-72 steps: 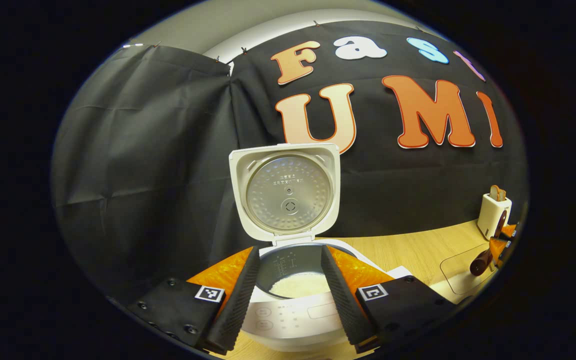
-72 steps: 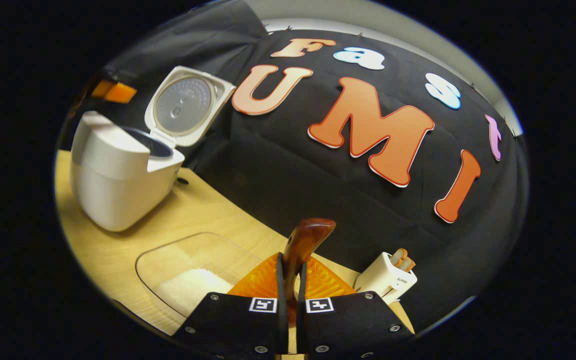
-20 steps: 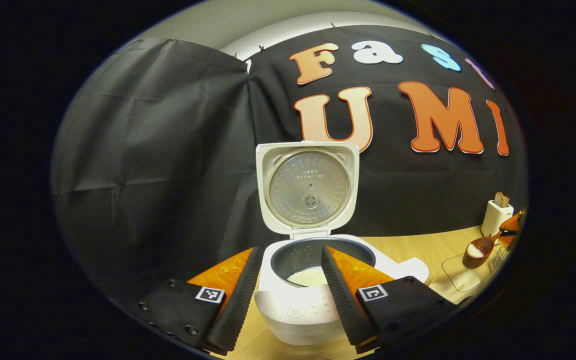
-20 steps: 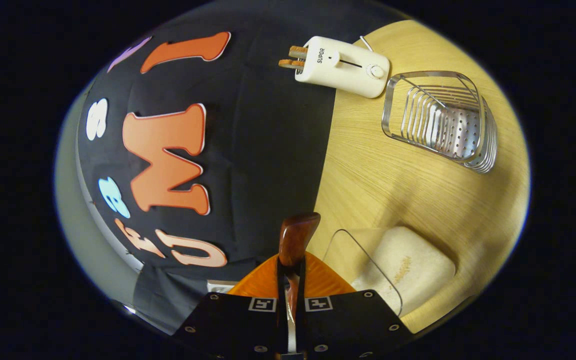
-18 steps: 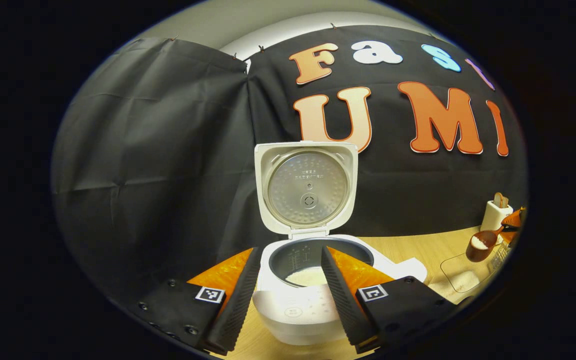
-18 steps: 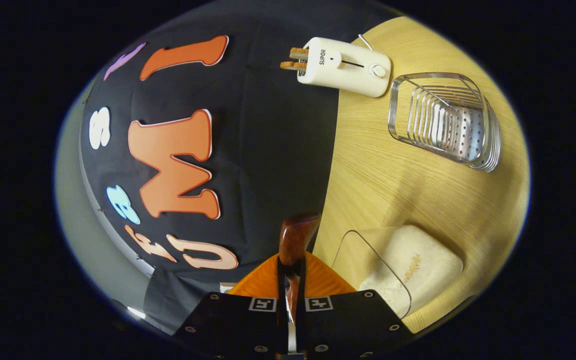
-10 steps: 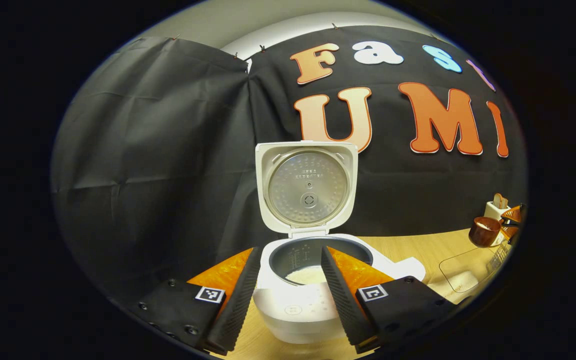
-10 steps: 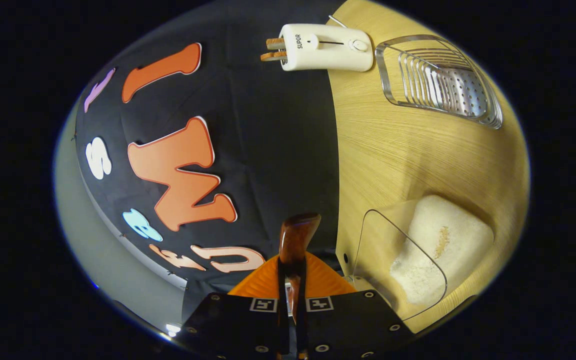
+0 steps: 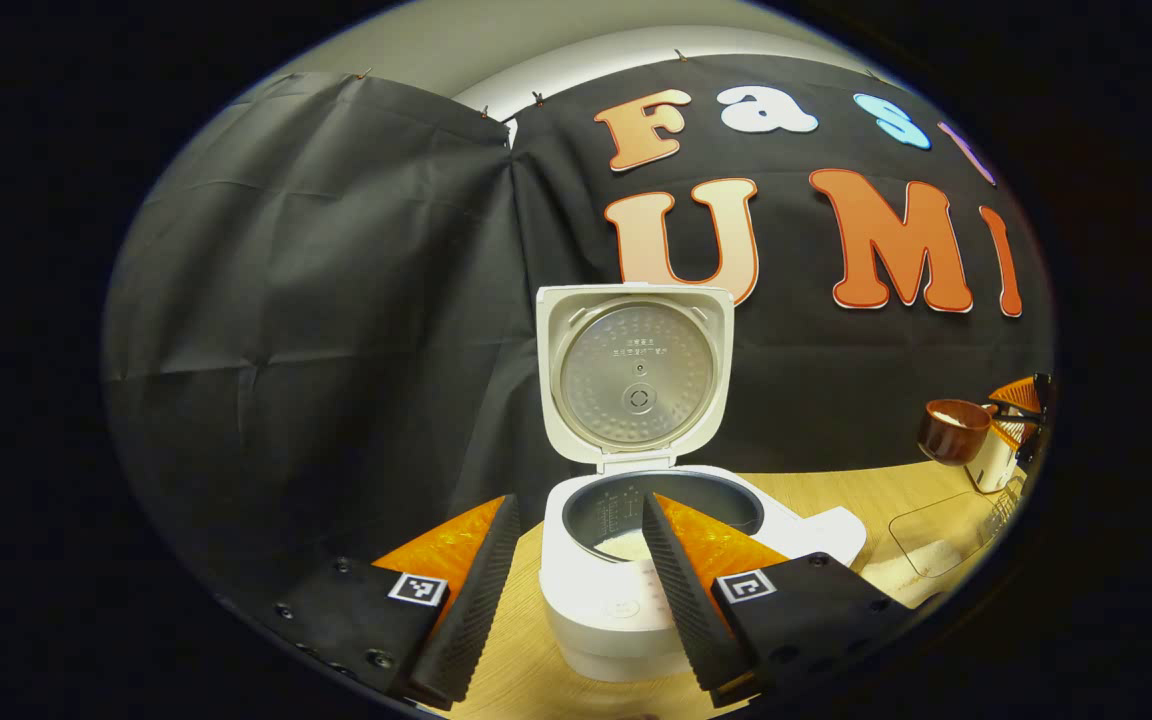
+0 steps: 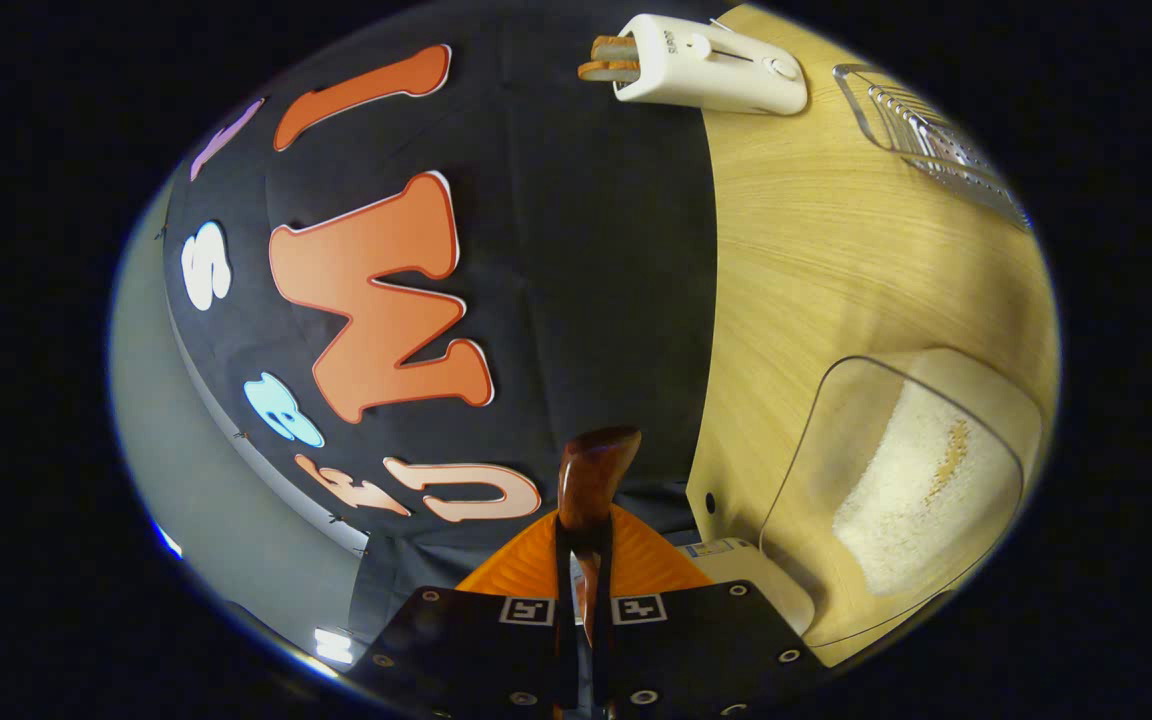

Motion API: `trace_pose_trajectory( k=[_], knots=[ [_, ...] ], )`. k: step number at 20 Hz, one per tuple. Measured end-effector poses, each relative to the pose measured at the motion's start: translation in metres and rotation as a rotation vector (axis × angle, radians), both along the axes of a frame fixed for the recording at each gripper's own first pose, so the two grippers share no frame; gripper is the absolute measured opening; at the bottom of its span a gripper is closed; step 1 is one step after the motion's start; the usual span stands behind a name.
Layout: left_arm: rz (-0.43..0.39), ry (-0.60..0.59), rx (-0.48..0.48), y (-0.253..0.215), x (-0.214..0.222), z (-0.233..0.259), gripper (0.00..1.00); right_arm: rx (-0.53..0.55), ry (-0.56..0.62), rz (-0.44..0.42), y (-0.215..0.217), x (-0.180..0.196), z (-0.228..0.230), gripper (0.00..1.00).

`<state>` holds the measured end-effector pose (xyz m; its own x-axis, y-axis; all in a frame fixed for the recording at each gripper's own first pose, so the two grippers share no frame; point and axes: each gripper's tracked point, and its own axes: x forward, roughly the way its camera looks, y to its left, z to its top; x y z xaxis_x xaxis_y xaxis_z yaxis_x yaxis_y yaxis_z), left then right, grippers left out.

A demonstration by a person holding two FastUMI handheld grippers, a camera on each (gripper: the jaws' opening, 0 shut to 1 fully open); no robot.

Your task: Close the left gripper, press the button to open the rice cooker; take a wooden spoon from the chopstick holder with the right hand, scoop a spoonful of rice and pour it into the rice cooker, then put the wooden spoon back into the chopstick holder.

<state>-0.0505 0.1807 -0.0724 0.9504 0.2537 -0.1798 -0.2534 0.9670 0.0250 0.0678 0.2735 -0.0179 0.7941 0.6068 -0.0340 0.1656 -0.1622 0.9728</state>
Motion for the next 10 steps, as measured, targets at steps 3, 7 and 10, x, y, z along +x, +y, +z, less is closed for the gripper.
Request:
trace_pose_trajectory(
  k=[3, 7, 10],
  knots=[
    [0.023, -0.007, 0.006, 0.011, -0.005, 0.001, 0.84, -0.018, -0.053, 0.036, 0.029, 0.003, 0.023, 0.06],
    [0.039, -0.014, 0.032, 0.022, -0.014, 0.001, 0.83, -0.098, -0.139, 0.04, 0.062, 0.012, 0.048, 0.06],
    [0.05, -0.01, 0.03, 0.029, -0.017, -0.001, 0.87, -0.128, -0.189, 0.025, 0.088, 0.026, 0.068, 0.06]
  ],
)
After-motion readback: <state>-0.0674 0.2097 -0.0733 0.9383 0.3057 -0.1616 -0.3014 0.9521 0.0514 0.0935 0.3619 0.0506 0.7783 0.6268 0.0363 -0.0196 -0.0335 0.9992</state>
